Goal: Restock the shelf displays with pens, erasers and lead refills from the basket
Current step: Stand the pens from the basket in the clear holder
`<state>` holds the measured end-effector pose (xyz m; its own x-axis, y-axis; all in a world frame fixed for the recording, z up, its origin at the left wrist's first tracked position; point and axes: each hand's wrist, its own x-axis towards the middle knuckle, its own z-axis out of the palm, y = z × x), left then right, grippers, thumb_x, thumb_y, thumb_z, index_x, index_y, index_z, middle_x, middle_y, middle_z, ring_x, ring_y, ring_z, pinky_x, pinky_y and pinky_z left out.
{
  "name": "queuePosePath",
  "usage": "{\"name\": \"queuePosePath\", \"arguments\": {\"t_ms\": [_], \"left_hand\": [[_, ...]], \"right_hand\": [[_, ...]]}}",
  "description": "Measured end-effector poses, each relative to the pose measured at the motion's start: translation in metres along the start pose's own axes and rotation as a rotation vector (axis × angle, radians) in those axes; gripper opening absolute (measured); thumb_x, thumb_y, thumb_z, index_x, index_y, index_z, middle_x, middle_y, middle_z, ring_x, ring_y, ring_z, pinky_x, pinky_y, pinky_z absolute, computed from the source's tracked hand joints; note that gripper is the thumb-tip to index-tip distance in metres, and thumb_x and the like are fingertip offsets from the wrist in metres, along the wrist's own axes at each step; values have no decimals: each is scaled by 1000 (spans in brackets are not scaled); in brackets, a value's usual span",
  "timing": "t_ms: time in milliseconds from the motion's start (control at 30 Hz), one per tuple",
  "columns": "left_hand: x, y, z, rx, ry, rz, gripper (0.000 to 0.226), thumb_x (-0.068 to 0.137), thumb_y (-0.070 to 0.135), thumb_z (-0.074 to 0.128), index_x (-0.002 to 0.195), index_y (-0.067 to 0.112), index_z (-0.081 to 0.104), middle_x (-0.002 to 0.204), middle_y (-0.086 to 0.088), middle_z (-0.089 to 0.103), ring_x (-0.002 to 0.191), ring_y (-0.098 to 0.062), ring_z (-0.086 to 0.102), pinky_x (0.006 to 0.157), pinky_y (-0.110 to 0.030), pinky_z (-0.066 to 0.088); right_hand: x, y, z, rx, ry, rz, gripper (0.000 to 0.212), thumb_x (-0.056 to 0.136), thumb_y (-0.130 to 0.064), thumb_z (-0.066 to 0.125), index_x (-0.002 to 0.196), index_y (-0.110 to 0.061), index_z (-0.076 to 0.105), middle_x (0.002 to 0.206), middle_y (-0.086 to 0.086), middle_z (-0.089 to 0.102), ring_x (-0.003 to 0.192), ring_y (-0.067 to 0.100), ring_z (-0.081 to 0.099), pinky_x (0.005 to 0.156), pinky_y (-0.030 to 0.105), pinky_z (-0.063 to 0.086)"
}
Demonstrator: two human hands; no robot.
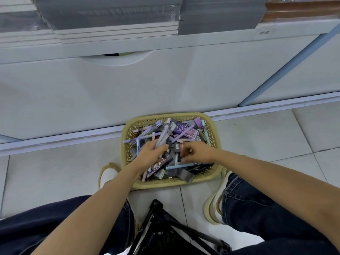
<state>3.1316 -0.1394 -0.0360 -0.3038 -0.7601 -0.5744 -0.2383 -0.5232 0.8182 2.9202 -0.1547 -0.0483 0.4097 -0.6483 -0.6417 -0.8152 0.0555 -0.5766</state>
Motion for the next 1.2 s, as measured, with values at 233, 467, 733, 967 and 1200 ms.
{"name": "queuePosePath", "arguments": {"t_ms": [233,467,733,967,1200], "left_hand": [[-2,-1,-3,21,15,-8,36,102,33,45,79,8,58,62,-4,56,46,-12,49,46,-21,41],[-2,13,-6,30,86,75,16,103,12,39,108,13,54,66,-1,46,52,-10,44,49,-21,42],[-23,90,5,-70,132,176,28,87,40,68,76,16,59,43,11,37,34,-6,28,35,-17,26],[-66,150,6,-34,143,326,24,92,22,65,78,3,61,41,10,34,33,-5,26,35,-15,24],[-113,199,3,91,157,540,21,91,33,64,75,20,71,40,17,45,36,1,39,40,-7,28]], "right_hand": [[3,5,19,-531,-55,-102,24,86,-26,69,105,-14,63,111,3,49,94,19,52,73,33,44],[-8,-10,-27,-220,108,-146,27,93,-26,63,74,-14,50,70,-8,54,62,3,52,60,26,39],[-47,-77,-111,817,256,-246,6,93,-7,60,90,-2,60,55,-5,62,46,6,54,46,16,44],[-87,-119,-140,868,309,-374,9,90,-8,63,84,-2,63,60,3,58,47,8,51,45,18,42],[-132,-161,-156,742,241,-477,14,95,-3,55,85,-3,64,59,2,61,48,6,52,46,16,42]]}}
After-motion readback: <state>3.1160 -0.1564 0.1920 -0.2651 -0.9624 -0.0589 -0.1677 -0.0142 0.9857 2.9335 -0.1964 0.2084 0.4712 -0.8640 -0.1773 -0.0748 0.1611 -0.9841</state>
